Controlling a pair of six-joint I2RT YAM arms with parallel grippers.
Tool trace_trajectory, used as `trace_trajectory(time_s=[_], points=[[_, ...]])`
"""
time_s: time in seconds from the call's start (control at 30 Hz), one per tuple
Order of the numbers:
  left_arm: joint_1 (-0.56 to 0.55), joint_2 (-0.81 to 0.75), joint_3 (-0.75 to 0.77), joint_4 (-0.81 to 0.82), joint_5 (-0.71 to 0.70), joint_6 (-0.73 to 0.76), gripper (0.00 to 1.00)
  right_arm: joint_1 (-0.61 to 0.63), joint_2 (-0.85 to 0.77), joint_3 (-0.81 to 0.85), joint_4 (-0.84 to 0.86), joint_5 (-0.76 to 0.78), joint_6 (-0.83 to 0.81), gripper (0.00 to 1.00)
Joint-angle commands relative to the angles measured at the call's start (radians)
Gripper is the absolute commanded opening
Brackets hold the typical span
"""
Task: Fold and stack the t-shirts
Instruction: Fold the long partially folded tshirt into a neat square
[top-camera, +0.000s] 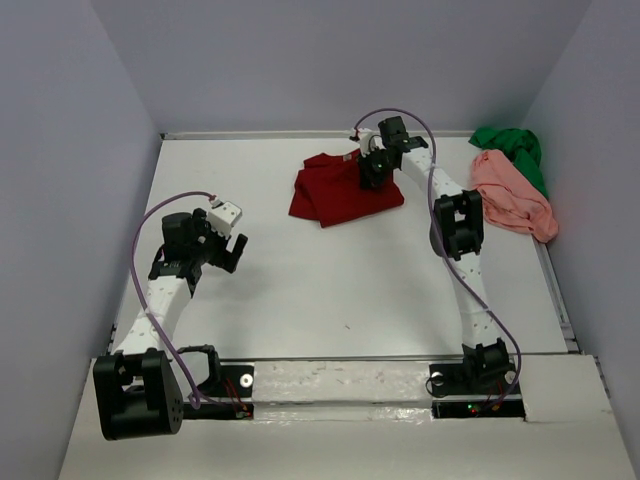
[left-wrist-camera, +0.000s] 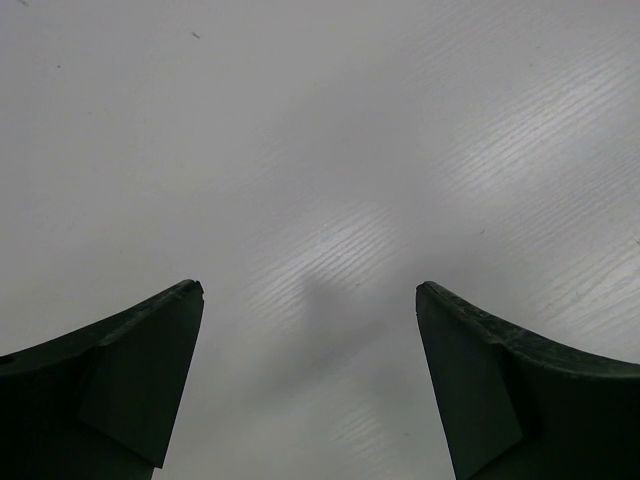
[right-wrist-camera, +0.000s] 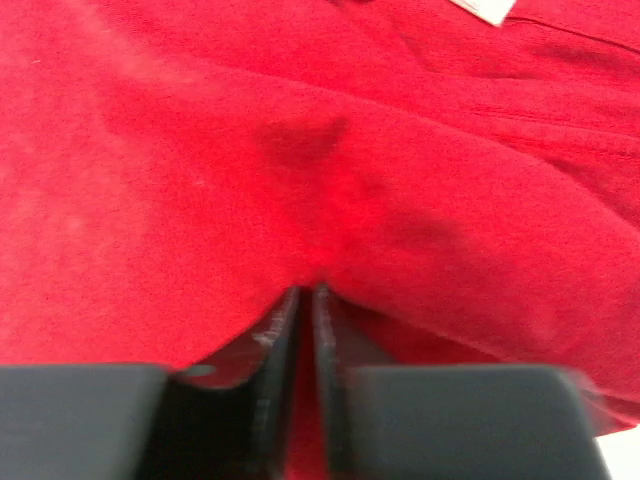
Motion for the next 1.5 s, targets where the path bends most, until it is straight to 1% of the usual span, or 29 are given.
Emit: trace_trajectory(time_s=[0.0, 0.03, 0.07, 0.1, 0.13, 0.23, 0.43, 0.53, 0.6, 0.63, 0.73, 0.9, 1.17, 1.47], points=[[0.009, -0.029, 0.017, 0.01, 0.027, 0.018, 0.99, 0.012, -0.094, -0.005, 0.008, 0.032, -0.052, 0.24], [0.009, -0.031, 0.017, 0.012, 0.029, 0.018, 0.99, 0.022, -0.159, -0.055, 0.011, 0.025, -0.067, 0.4], [0.009, -0.034, 0.017, 0.012, 0.033, 0.018, 0.99, 0.032, -0.16, -0.055, 0.017, 0.02, -0.067, 0.45], [0.009, -0.035, 0.02, 0.012, 0.038, 0.018, 0.99, 0.041, -0.225, -0.11, 0.018, 0.023, -0.078, 0.48], [0.009, -0.038, 0.022, 0.015, 0.047, 0.012, 0.99, 0.058, -0.256, -0.138, 0.02, 0.026, -0.086, 0.54], [0.009, -0.031, 0.035, 0.016, 0.065, -0.001, 0.99, 0.091, -0.346, -0.232, 0.009, 0.069, -0.116, 0.61], [0.009, -0.029, 0.039, 0.021, 0.075, -0.005, 0.99, 0.215, -0.401, -0.382, -0.014, 0.181, -0.189, 0.65], [0.009, -0.026, 0.037, 0.036, 0.026, -0.025, 0.99, 0.275, -0.393, -0.417, -0.012, 0.239, -0.212, 0.65], [0.009, -0.018, 0.034, 0.071, -0.034, -0.053, 0.99, 0.295, -0.383, -0.42, -0.002, 0.256, -0.215, 0.67], [0.009, -0.011, 0.034, 0.087, -0.097, -0.06, 0.99, 0.304, -0.378, -0.42, 0.006, 0.287, -0.215, 0.7], [0.009, 0.0, 0.045, 0.099, -0.143, -0.088, 0.99, 0.331, -0.36, -0.41, 0.034, 0.337, -0.233, 0.74], [0.009, -0.011, 0.048, 0.108, -0.129, -0.099, 0.99, 0.367, -0.311, -0.35, 0.035, 0.4, -0.264, 0.77], [0.009, -0.009, 0.042, 0.105, -0.136, -0.099, 0.99, 0.396, -0.237, -0.295, 0.017, 0.422, -0.267, 0.77], [0.009, -0.014, 0.045, 0.104, -0.136, -0.1, 0.99, 0.46, -0.28, -0.328, 0.009, 0.442, -0.271, 0.77]])
